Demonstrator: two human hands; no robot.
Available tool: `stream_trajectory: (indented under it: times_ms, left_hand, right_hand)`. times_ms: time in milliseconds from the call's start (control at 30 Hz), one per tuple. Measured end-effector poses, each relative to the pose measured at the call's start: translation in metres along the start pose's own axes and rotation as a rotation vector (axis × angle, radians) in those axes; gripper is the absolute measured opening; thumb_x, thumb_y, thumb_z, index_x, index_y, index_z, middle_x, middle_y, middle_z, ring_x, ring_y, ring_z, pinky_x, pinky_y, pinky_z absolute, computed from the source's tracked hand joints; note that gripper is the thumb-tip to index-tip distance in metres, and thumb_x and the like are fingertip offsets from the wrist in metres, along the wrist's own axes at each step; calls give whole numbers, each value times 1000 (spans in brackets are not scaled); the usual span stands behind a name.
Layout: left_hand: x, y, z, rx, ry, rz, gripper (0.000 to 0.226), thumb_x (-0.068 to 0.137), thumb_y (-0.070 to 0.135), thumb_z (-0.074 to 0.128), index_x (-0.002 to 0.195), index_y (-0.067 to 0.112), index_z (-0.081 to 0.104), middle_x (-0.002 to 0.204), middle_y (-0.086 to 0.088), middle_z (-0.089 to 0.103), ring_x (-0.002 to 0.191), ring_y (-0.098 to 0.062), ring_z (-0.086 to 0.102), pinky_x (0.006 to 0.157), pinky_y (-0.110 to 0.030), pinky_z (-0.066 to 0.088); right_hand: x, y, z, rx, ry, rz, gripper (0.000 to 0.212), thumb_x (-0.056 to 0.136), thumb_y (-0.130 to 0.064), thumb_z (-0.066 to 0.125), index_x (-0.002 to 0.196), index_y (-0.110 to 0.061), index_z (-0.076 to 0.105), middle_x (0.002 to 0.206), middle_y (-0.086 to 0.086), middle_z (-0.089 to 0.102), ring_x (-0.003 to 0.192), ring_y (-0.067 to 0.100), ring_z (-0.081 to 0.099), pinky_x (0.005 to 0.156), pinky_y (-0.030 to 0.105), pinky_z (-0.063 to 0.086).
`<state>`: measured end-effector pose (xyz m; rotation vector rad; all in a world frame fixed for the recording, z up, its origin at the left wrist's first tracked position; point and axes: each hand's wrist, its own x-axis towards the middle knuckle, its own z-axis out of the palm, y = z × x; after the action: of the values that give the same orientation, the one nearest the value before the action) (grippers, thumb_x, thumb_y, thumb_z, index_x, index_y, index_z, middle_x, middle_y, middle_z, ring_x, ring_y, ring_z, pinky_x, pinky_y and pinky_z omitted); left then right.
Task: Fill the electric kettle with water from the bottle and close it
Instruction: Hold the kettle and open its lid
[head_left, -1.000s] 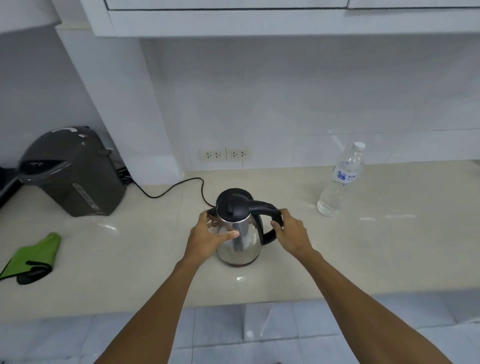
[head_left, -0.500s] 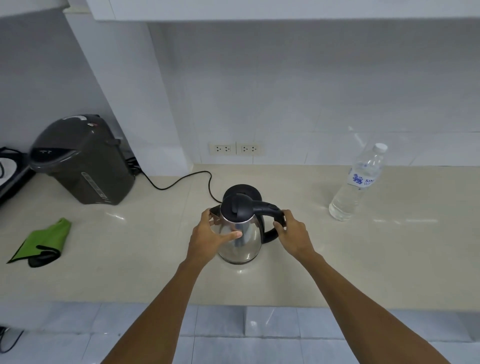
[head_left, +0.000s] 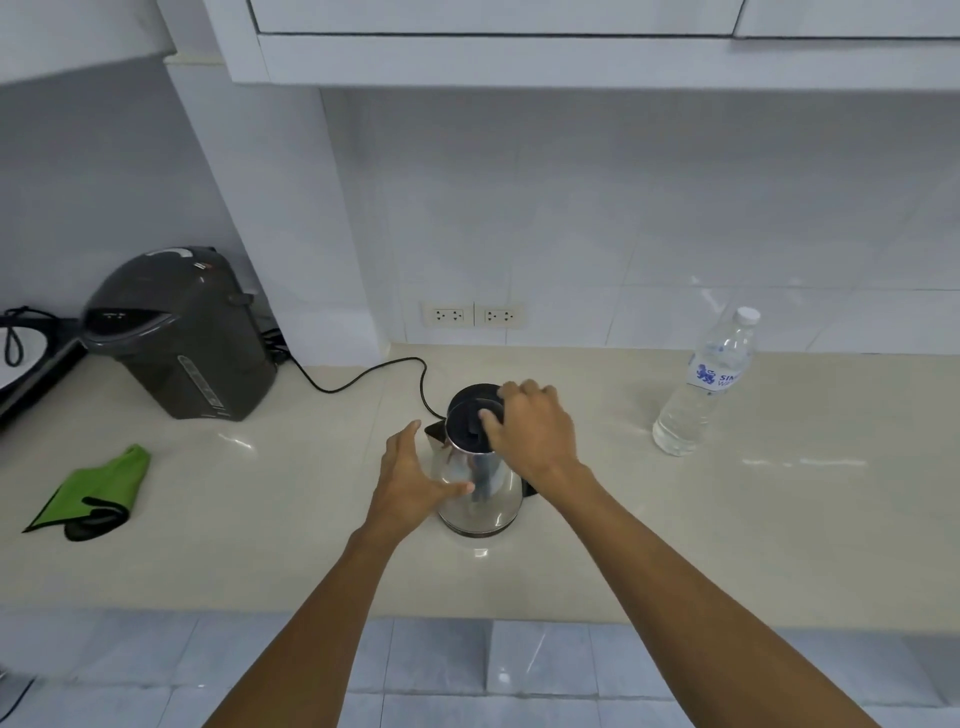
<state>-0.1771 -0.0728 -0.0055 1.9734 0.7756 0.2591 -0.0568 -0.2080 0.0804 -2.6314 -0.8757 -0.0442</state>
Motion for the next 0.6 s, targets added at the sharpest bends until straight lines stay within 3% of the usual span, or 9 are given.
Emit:
stream_trajectory:
  times_ms: [167, 367, 600]
  left_hand:
    - [-8, 1, -15, 106, -25, 68, 122, 69, 35, 100, 165, 23, 26, 166, 5, 28, 153, -18, 29, 119, -37, 38]
    - [-13, -1, -21, 170, -63, 122, 111, 75, 39, 94, 163, 23, 29, 165, 9, 29, 148, -17, 35, 110, -30, 39]
    - [-4, 5, -25, 248, -74, 158, 104, 82, 37, 89, 164, 20, 28, 167, 9, 28, 151, -18, 31, 119, -42, 38]
  right_hand:
    - [5, -28, 12, -96, -133, 42, 52, 95, -47, 58, 127, -5, 58, 125, 16, 59, 117, 36, 55, 92, 42, 50]
    - [8, -34, 16, -112, -101, 83, 47, 94, -41, 60, 124, -6, 58, 117, 16, 61, 103, 34, 63, 84, 37, 52]
    - [14, -36, 21, -132, -60, 100, 38, 90, -34, 62, 117, -7, 60, 108, 13, 64, 97, 32, 62, 72, 32, 43]
